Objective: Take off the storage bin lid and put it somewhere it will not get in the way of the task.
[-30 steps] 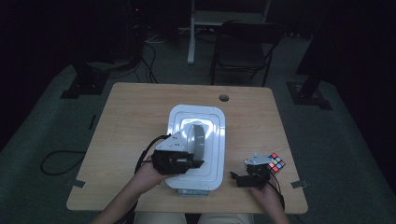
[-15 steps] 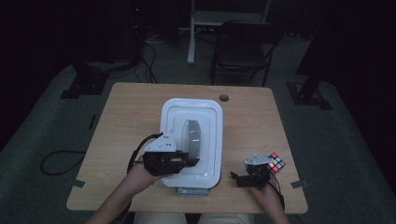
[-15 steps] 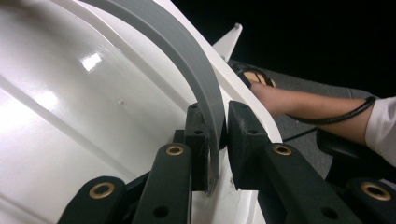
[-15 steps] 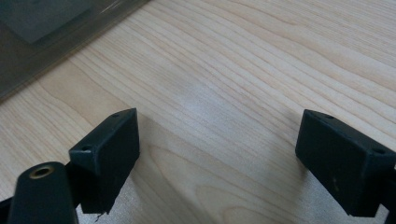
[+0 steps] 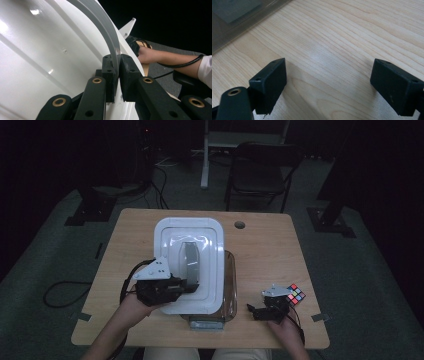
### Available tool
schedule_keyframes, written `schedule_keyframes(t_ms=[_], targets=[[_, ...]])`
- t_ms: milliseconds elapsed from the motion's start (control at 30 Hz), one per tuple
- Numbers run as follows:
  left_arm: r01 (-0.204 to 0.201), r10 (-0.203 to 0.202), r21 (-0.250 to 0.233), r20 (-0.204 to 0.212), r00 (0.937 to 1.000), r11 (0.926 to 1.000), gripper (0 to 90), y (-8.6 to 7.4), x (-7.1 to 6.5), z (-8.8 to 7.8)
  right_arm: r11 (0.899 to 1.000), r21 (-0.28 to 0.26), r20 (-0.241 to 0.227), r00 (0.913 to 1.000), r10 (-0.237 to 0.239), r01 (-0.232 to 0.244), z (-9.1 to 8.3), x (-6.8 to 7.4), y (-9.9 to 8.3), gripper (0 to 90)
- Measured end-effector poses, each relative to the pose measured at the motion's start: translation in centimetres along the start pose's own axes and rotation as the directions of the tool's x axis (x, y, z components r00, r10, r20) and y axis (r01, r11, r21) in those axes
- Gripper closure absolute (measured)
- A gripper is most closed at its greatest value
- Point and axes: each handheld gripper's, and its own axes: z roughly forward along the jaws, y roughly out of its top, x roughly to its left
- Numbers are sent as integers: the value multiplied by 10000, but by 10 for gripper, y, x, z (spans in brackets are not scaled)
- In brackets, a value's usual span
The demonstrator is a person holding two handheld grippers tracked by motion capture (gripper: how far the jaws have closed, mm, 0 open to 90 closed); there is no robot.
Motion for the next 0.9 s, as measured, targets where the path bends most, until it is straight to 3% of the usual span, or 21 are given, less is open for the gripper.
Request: schedule_keyframes(t_ms=[400, 600, 900], targets=[[446, -438, 126, -552, 9975, 9989, 838, -29, 22, -39, 10000, -14, 4, 10000, -7, 7, 0, 0, 0, 135], [824, -806, 159, -921, 9925, 9965, 837, -45, 32, -54, 10000, -14, 32, 10000, 20, -20, 0, 0, 0, 136], [1551, -1533, 95, -1056, 9825, 9878, 836, -74, 51, -69, 10000, -17, 39, 10000, -2, 2, 0, 0, 0, 136]])
